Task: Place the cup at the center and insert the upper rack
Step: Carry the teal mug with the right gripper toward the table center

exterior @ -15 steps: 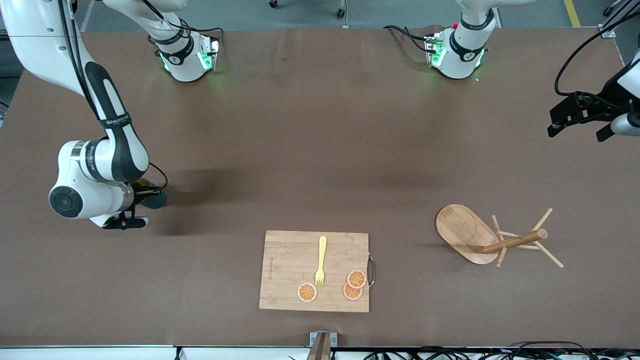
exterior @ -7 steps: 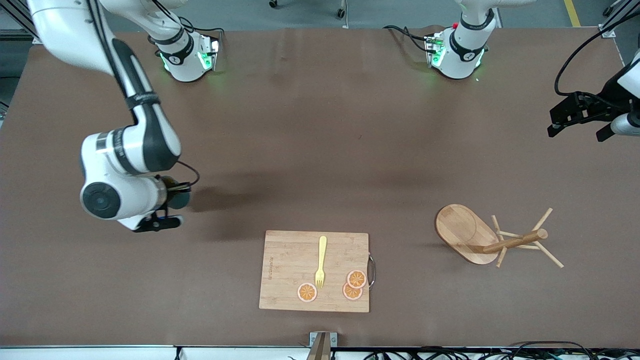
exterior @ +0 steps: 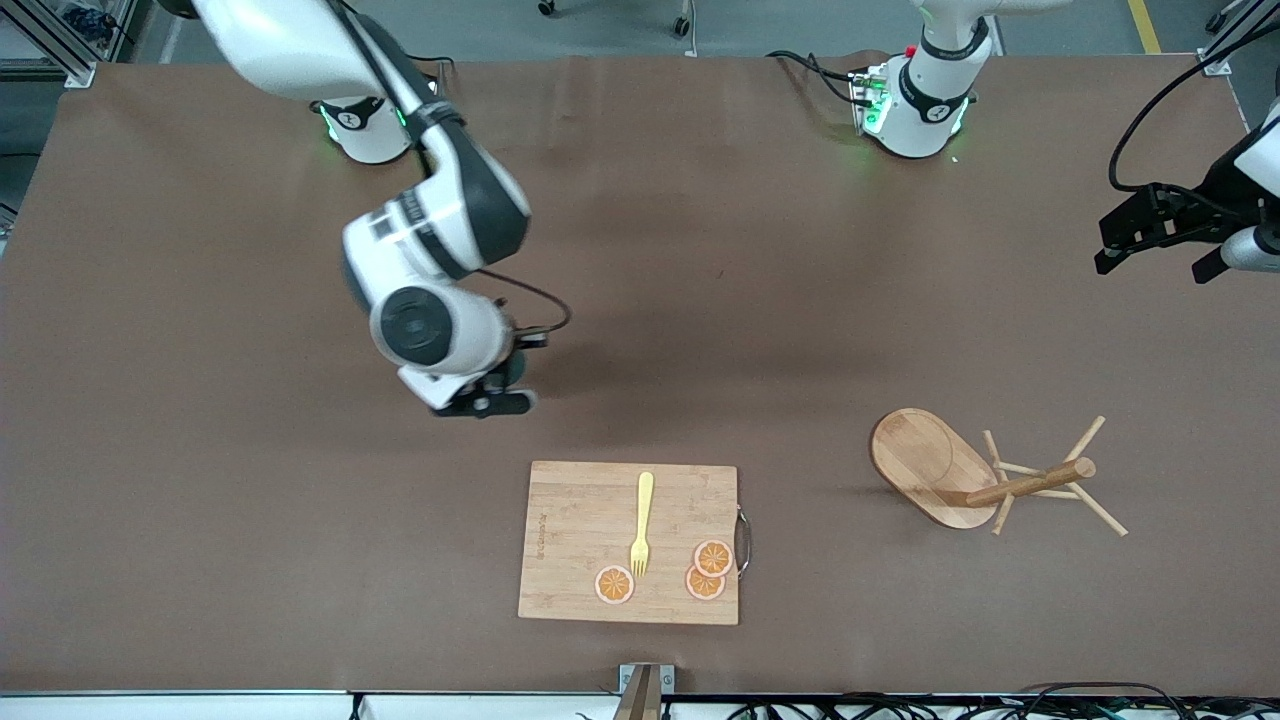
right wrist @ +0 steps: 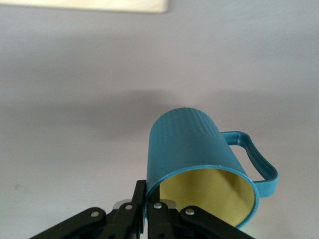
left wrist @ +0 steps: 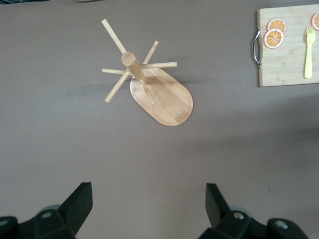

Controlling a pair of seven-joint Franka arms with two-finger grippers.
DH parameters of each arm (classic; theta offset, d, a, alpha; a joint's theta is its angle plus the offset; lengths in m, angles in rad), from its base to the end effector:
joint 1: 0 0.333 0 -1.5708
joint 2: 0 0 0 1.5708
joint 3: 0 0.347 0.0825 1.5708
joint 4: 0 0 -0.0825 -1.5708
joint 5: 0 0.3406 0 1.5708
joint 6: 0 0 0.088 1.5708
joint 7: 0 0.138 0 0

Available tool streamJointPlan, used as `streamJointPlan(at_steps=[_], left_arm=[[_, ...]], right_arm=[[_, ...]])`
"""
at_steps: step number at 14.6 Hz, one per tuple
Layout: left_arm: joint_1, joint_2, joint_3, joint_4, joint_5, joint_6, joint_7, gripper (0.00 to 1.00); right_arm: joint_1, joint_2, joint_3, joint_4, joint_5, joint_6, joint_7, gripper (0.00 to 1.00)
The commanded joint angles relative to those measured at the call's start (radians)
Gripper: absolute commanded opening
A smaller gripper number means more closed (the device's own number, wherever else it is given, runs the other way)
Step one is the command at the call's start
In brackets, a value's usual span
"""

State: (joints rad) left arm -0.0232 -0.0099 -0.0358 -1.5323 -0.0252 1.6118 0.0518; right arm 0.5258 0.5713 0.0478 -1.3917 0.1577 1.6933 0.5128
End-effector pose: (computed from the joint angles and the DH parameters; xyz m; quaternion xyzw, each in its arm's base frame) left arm 0.5141 -0.0339 0.6501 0.9974 -0.0554 0.0446 0.0126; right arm 0.5402 0.3655 0.3722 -0.9869 -0.0080 0.1607 0.0075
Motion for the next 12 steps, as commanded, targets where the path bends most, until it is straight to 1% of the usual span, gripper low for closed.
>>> streamJointPlan(at_steps=[1, 3, 4, 7, 9, 11, 12], left_arm=[[0.006, -0.005, -0.004, 0.001, 0.001, 0.017, 0.01, 1.0], [0.005, -0.005, -0.004, 0.001, 0.001, 0.022, 0.01, 1.0], [0.003, -0.005, -0.006, 0.001, -0.001, 0.025, 0.01, 1.0], [-0.011, -0.012, -0.019, 0.0, -0.01, 0.023, -0.003, 1.0], [-0.008, -0.008, -0.074, 0.0, -0.021, 0.023, -0.01, 1.0], [-0.011, -0.005, -0.11, 0.0, -0.022, 0.022, -0.02, 1.0], [-0.011, -0.004, -0.139, -0.002, -0.022, 0.022, -0.056, 1.0]], right_arm=[[0.092, 0.1, -0.011, 0.146, 0.031, 0.02, 0.178, 0.0], [0.134, 0.124, -0.013, 0.166, 0.127, 0.086, 0.207, 0.0], [0.152, 0.13, -0.013, 0.164, 0.152, 0.118, 0.213, 0.0], [0.224, 0.168, -0.014, 0.169, 0.157, 0.21, 0.328, 0.0], [0.261, 0.193, -0.016, 0.169, 0.154, 0.23, 0.346, 0.0], [0.308, 0.223, -0.02, 0.169, 0.148, 0.284, 0.413, 0.0], [0.324, 0.235, -0.02, 0.169, 0.146, 0.311, 0.438, 0.0]])
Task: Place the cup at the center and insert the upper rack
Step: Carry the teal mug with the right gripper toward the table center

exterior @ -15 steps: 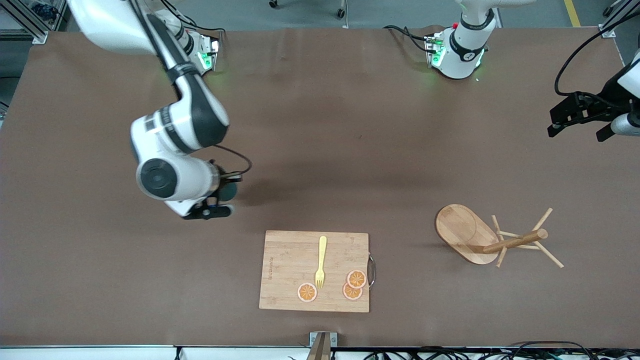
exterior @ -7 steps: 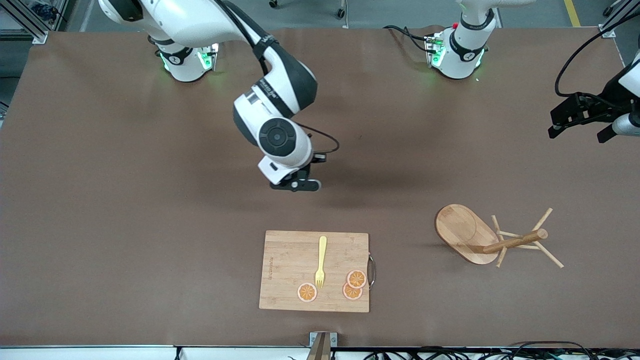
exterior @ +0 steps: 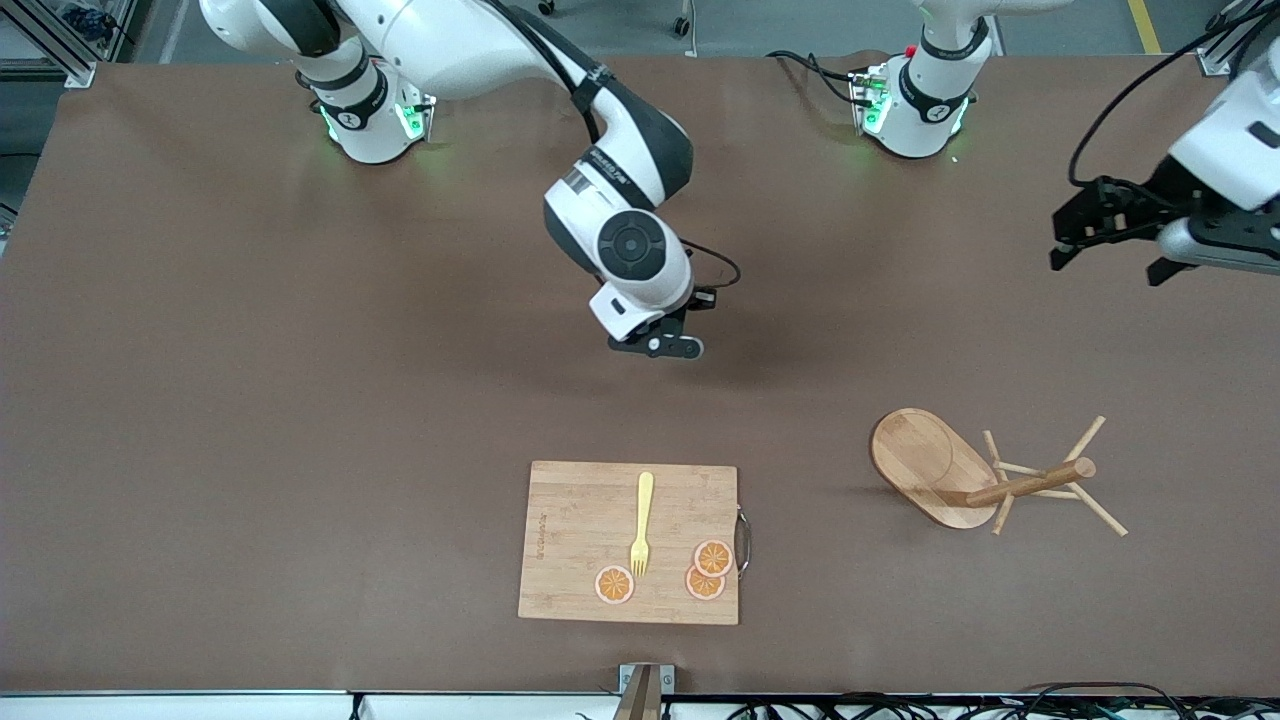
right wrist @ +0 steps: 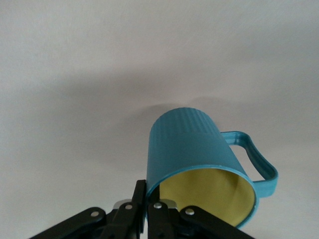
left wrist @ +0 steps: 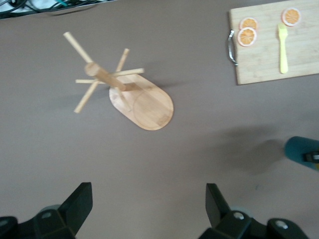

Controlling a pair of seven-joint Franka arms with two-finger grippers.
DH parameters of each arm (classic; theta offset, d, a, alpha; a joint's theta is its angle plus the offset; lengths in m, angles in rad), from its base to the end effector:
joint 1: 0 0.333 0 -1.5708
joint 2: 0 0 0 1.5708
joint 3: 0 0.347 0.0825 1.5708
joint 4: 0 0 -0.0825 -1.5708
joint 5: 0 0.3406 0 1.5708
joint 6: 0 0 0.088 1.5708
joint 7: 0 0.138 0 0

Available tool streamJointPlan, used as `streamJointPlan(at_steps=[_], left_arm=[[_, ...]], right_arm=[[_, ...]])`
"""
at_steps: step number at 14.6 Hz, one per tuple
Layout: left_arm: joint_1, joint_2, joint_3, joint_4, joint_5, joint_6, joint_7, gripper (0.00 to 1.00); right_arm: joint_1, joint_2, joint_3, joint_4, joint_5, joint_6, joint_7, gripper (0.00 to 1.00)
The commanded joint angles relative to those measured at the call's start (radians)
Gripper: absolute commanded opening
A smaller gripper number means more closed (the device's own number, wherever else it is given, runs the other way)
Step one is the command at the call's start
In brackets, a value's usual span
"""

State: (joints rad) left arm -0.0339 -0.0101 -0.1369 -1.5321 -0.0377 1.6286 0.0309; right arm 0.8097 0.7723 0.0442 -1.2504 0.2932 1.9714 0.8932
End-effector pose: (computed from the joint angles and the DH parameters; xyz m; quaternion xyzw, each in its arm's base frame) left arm 0.5089 -0.0933 0.6520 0.9934 -0.1005 0.0518 0.0218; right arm 0.4635 0.5597 0.3119 -0.9849 0.0855 0.1299 0.0760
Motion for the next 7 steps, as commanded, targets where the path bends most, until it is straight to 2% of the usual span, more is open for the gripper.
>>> streamJointPlan(at_steps=[1, 3, 7], left_arm=[[-0.001, -0.002, -0.062, -0.002, -0.01, 0.005, -0.081, 1.0], [-0.004, -0.002, -0.113, 0.001, -0.013, 0.011, -0.155, 1.0], [-0.004, -0.001, -0.19, 0.001, -0.054, 0.048, -0.247, 1.0]], right_arm=[[0.058, 0.048, -0.02, 0.028, 0.009, 0.058, 0.096, 0.0], [0.065, 0.07, -0.021, 0.032, 0.007, 0.081, 0.113, 0.0], [0.078, 0.104, -0.017, 0.074, -0.062, 0.081, 0.055, 0.03]])
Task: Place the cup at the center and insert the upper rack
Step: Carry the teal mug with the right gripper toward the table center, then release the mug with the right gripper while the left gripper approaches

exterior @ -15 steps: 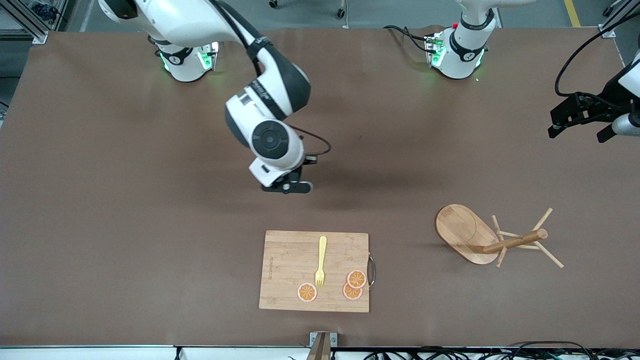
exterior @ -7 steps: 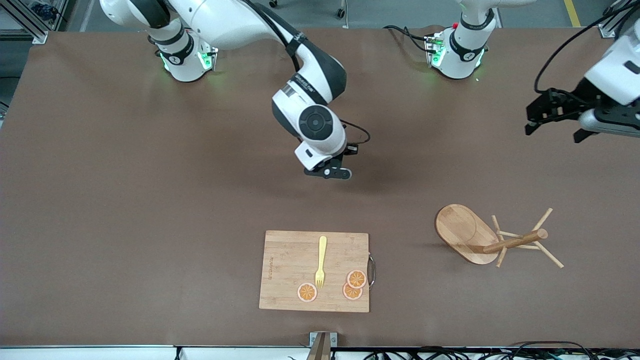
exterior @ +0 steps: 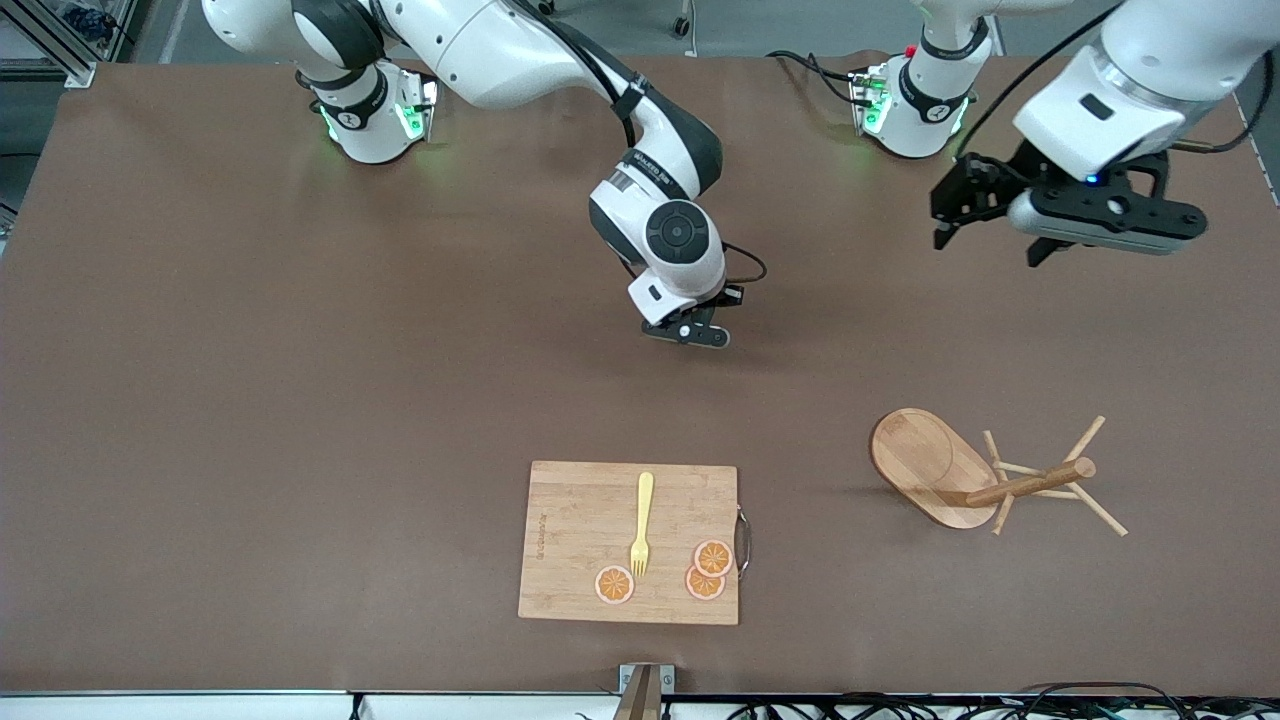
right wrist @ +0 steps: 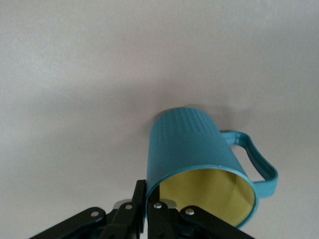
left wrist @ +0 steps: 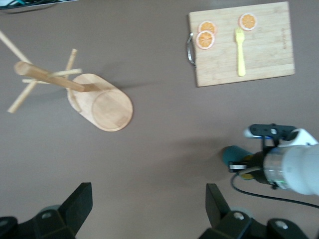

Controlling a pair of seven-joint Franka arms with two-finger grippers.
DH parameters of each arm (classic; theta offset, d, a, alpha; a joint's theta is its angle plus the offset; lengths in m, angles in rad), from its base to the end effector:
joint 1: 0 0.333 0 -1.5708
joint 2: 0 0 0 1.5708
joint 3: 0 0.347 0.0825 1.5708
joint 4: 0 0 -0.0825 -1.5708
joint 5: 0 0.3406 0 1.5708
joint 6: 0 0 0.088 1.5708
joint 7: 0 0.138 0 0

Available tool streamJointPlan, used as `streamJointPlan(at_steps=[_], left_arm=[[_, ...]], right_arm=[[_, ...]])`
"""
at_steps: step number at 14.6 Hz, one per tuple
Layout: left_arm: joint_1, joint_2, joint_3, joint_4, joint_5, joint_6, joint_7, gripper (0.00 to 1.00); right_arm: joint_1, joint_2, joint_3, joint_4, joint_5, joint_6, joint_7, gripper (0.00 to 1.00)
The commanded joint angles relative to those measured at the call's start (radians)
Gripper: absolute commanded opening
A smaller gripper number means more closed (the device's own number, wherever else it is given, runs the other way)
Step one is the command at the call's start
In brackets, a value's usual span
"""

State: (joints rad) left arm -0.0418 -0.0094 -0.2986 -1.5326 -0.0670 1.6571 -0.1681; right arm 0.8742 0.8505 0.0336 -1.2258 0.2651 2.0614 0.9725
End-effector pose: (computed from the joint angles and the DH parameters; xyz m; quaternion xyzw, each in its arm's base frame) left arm 0.4882 -0.1831 0.6544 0.9936 -0.0852 0.0564 0.0478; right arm 0.4447 0.5925 0.2710 -0.9865 0.1006 0.1082 0.0700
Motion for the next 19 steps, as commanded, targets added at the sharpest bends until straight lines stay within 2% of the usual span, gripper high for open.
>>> streamJointPlan(at_steps=[1, 2, 3, 8, 13, 15, 19], left_arm=[[0.003, -0.001, -0.046, 0.002, -0.025, 0.027, -0.091, 1.0], [0.003, -0.001, -0.069, 0.002, -0.025, 0.032, -0.128, 1.0], [0.002, -0.001, -0.088, 0.002, -0.023, 0.035, -0.157, 1.0], [0.005, -0.001, -0.168, 0.003, -0.022, 0.049, -0.254, 1.0], [0.005, -0.001, -0.246, 0.002, -0.023, 0.078, -0.332, 1.0], [0.005, -0.001, -0.276, 0.0, -0.023, 0.093, -0.367, 1.0], [0.004, -0.001, -0.347, -0.006, -0.013, 0.099, -0.439, 1.0]], right_arm=[[0.014, 0.027, -0.006, 0.051, -0.032, -0.006, -0.028, 0.25], [0.014, 0.027, -0.004, 0.055, -0.032, -0.007, -0.023, 0.58], [0.016, 0.024, -0.006, 0.057, -0.033, -0.009, -0.012, 0.98], [-0.003, -0.008, -0.012, 0.094, -0.033, -0.053, 0.111, 1.0], [-0.16, -0.154, -0.081, 0.127, -0.037, -0.268, 0.095, 1.0], [-0.249, -0.212, -0.112, 0.127, -0.07, -0.32, -0.037, 1.0], [-0.464, -0.284, -0.126, 0.126, -0.141, -0.461, -0.315, 1.0]])
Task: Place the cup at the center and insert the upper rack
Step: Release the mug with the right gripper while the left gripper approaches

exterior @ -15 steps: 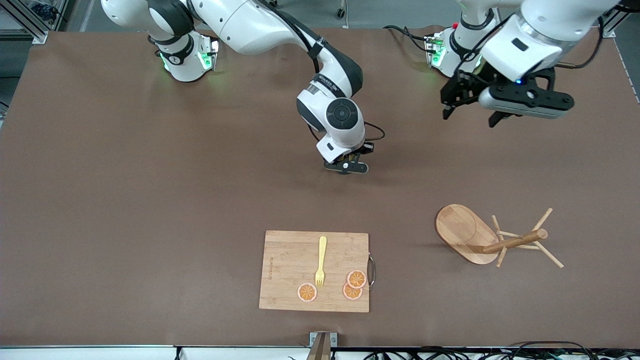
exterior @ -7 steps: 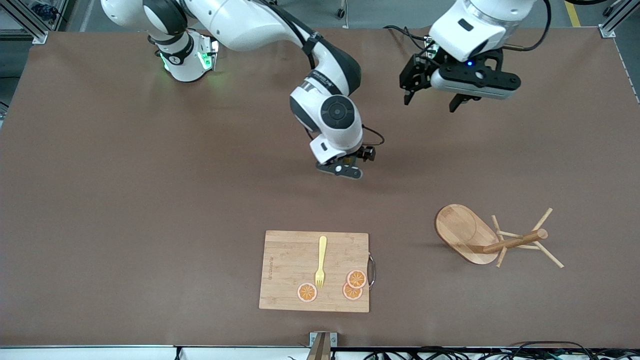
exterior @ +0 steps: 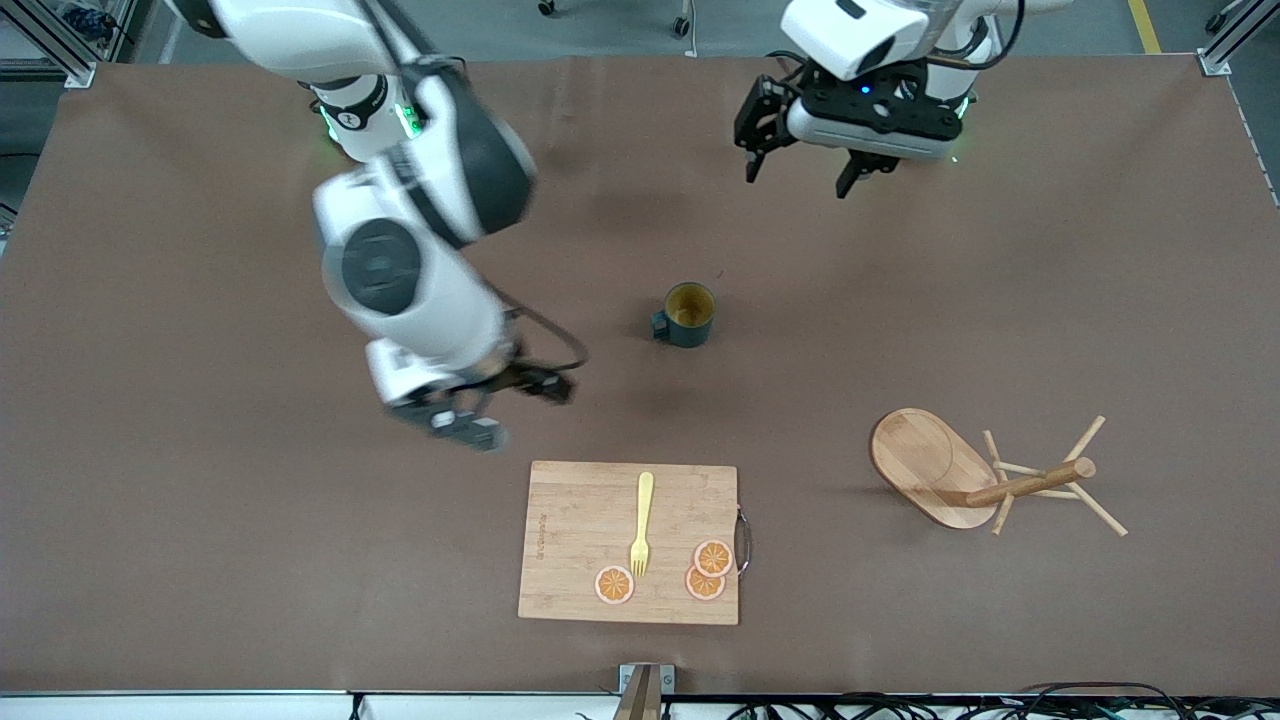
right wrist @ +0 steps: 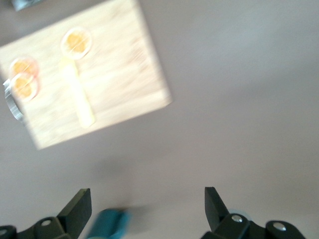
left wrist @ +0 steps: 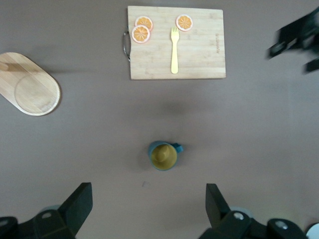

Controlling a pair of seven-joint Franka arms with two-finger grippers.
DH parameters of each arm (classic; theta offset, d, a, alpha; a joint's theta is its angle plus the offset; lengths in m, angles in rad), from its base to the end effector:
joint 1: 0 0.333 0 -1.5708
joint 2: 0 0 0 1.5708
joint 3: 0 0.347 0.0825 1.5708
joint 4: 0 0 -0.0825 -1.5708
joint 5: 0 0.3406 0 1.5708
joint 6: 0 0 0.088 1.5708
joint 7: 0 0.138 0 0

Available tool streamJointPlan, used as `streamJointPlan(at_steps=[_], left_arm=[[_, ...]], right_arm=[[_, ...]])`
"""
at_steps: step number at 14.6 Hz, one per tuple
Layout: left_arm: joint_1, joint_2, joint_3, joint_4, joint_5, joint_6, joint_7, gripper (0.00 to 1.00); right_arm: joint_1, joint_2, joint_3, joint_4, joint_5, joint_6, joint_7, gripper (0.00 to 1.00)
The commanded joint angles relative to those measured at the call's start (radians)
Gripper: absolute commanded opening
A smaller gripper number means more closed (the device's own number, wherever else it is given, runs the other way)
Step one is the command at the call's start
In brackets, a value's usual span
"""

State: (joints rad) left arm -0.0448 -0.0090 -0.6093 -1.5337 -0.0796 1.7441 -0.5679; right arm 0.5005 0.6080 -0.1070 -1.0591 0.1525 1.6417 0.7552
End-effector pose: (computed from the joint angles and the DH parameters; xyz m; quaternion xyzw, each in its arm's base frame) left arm 0.4155 -0.3328 0.6628 0.9926 -0.0405 0.0676 0.0927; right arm 0.6269 0.3062 0.4818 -0.9831 0.1768 0.0343 0.0318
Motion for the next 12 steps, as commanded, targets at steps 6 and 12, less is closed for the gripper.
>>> streamJointPlan(at_steps=[6, 12], left_arm=[[-0.093, 0.053, -0.164, -0.062, 0.14, 0.147, -0.376, 1.0], [-0.369, 0.243, -0.164, -0.102, 0.54, 0.216, -0.873, 1.0]], right_arm=[[-0.384, -0.146, 0.015, -0.044, -0.062, -0.166, -0.566, 1.0], [-0.49, -0.337, 0.015, -0.184, -0.119, -0.157, -0.707, 1.0]])
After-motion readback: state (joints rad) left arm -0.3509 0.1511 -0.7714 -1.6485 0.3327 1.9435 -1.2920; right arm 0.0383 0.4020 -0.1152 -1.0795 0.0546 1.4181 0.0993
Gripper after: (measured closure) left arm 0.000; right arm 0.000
